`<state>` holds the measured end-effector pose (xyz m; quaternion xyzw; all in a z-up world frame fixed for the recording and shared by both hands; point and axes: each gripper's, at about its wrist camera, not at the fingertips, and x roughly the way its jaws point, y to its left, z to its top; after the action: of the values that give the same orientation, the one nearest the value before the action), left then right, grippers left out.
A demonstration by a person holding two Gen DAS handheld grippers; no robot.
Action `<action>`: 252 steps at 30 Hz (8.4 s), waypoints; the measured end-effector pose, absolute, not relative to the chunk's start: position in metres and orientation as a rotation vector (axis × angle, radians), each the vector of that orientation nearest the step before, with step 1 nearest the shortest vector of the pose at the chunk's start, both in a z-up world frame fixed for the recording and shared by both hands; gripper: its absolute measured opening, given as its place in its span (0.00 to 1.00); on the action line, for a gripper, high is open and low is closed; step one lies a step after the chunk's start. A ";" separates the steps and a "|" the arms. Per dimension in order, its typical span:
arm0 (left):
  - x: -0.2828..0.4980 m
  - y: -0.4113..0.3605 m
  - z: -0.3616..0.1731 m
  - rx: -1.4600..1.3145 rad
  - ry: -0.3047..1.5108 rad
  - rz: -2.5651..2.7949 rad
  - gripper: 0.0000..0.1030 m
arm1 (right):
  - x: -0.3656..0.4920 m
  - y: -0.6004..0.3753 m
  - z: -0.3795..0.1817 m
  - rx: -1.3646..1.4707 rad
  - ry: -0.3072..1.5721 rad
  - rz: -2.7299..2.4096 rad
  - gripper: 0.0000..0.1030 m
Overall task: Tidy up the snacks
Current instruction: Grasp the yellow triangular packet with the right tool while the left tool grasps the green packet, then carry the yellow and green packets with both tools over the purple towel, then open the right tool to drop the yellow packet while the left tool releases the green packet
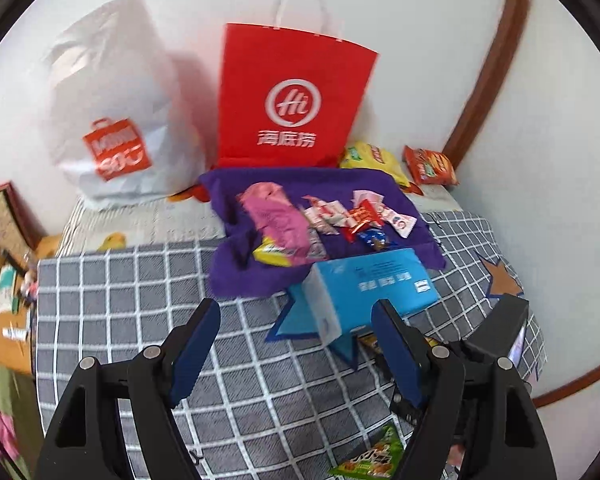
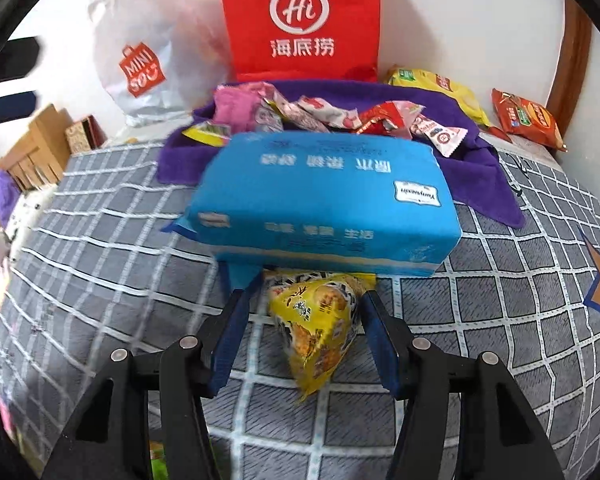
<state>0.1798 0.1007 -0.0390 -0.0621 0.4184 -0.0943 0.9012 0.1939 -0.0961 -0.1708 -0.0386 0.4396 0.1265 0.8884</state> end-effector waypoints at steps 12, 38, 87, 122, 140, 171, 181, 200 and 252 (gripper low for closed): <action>0.125 0.079 -0.083 -0.102 0.914 -0.239 0.74 | 0.153 -0.136 -0.145 -0.026 0.816 0.293 0.35; 0.078 0.001 -0.177 -0.010 0.982 -0.344 0.64 | 0.093 -0.217 -0.154 0.040 0.782 0.179 0.35; 0.165 0.031 -0.089 -0.170 0.942 -0.323 0.56 | 0.162 -0.181 -0.090 -0.019 0.738 0.310 0.35; 0.322 0.046 -0.023 -0.139 0.874 -0.247 0.56 | 0.341 -0.152 -0.029 0.002 0.688 0.363 0.35; 0.371 0.050 -0.060 -0.123 0.889 -0.230 0.56 | 0.397 -0.145 -0.065 -0.019 0.754 0.354 0.35; 0.389 0.061 -0.093 -0.154 0.981 -0.217 0.56 | 0.432 -0.142 -0.132 -0.130 0.942 0.346 0.35; 0.391 0.058 -0.095 -0.150 0.989 -0.232 0.56 | 0.431 -0.139 -0.132 -0.137 0.936 0.353 0.35; 0.401 0.047 -0.114 -0.138 1.052 -0.247 0.56 | 0.432 -0.136 -0.136 -0.131 0.939 0.357 0.36; 0.389 0.026 -0.109 -0.086 1.070 -0.268 0.73 | 0.350 -0.175 -0.077 -0.065 0.852 0.259 0.50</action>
<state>0.3892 0.0263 -0.1088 -0.0410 0.5080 -0.1273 0.8509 0.3496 -0.1752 -0.0774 -0.0314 0.4121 0.1252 0.9019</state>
